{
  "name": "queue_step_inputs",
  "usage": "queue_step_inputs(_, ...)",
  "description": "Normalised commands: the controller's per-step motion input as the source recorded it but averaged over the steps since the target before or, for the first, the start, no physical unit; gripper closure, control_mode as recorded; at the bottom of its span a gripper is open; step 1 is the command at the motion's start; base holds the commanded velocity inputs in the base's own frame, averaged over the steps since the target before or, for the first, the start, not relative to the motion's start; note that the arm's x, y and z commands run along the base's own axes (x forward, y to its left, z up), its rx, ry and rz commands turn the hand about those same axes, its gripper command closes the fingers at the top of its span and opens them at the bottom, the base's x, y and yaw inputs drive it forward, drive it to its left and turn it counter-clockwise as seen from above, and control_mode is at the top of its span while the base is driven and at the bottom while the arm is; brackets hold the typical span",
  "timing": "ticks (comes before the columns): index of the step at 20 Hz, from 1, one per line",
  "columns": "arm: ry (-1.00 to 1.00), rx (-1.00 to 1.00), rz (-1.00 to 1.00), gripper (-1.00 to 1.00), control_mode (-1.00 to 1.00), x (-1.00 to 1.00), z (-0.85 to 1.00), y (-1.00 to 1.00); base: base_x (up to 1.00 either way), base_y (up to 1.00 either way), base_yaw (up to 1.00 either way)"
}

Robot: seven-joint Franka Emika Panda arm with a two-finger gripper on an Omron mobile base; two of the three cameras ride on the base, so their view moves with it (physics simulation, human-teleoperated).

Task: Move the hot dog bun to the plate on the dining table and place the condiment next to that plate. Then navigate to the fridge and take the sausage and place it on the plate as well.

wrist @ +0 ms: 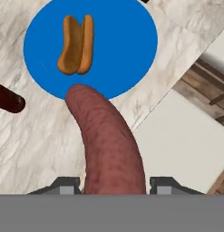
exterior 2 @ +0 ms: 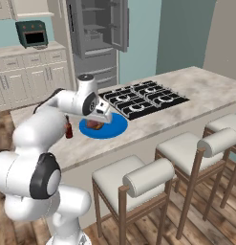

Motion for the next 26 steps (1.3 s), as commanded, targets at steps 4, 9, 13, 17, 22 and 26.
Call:
queue_step_inputs(4, 0.05, 0.00, 0.08, 1.00, -1.00, 0.62, -0.46, 0.00, 0.00, 0.00, 0.00)
queue_step_inputs(9, 0.02, 0.00, 0.06, 1.00, -1.00, 0.53, -0.38, -0.05, 0.00, 0.00, 0.00)
queue_step_inputs(13, 0.00, 0.00, 0.00, 1.00, -1.00, 0.45, -0.30, -0.14, 0.00, 0.00, 0.00)
queue_step_inputs(17, 0.00, 0.00, 0.00, 1.00, -1.00, 0.51, -0.28, -0.07, 0.00, 0.00, 0.00)
queue_step_inputs(22, 0.01, 0.00, 0.00, 1.00, -1.00, 0.51, -0.26, 0.00, 0.00, 0.00, 0.00)
queue_step_inputs(26, 0.00, 0.00, 0.00, 1.00, -1.00, 0.44, -0.21, 0.00, 0.00, 0.00, 0.00)
